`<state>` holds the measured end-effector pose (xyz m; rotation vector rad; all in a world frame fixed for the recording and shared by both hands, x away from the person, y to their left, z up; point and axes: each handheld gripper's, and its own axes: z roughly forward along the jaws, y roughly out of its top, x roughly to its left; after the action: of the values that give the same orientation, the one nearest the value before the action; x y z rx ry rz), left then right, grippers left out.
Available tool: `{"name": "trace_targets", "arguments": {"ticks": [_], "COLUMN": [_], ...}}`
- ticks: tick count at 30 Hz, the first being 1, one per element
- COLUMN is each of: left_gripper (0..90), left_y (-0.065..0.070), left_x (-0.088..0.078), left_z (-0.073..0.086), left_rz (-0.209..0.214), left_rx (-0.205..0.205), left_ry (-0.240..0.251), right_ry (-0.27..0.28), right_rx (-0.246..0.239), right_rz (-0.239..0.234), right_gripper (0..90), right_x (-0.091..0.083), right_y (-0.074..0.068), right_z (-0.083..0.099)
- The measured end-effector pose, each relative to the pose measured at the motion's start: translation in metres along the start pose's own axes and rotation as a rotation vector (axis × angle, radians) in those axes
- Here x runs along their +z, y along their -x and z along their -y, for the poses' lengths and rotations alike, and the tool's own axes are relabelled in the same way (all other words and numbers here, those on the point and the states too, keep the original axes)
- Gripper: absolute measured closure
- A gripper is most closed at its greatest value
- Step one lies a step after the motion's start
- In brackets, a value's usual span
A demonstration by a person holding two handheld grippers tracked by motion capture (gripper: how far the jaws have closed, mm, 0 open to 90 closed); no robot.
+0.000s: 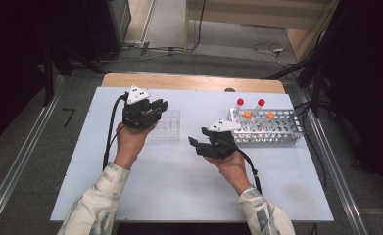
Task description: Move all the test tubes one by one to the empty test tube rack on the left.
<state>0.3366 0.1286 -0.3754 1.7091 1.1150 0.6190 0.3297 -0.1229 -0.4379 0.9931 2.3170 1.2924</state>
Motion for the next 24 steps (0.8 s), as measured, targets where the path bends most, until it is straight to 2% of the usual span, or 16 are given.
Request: {"name": "trace_targets", "arguments": {"ticks": [12, 15, 20, 24], "left_gripper": [76.9, 76.9, 76.9, 76.8], "left_y": [0.003, 0.002, 0.004, 0.005], "left_x": [0.011, 0.014, 0.021, 0.026], "left_z": [0.009, 0.015, 0.028, 0.038], "left_rz": [-0.042, -0.044, -0.048, -0.054], "left_rx": [0.022, 0.011, 0.024, 0.016], "left_ry": [-0.010, -0.010, -0.035, -0.042], "right_ry": [0.007, 0.005, 0.002, 0.002], "right_rx": [0.005, 0.004, 0.005, 0.006], "right_rz": [0.002, 0.002, 0.001, 0.004], "right_gripper": [37.8, 37.8, 37.8, 37.8], "right_x": [-0.002, -0.002, -0.001, 0.000], "right_y": [0.003, 0.003, 0.001, 0.001], "right_z": [0.000, 0.000, 0.000, 0.000]}}
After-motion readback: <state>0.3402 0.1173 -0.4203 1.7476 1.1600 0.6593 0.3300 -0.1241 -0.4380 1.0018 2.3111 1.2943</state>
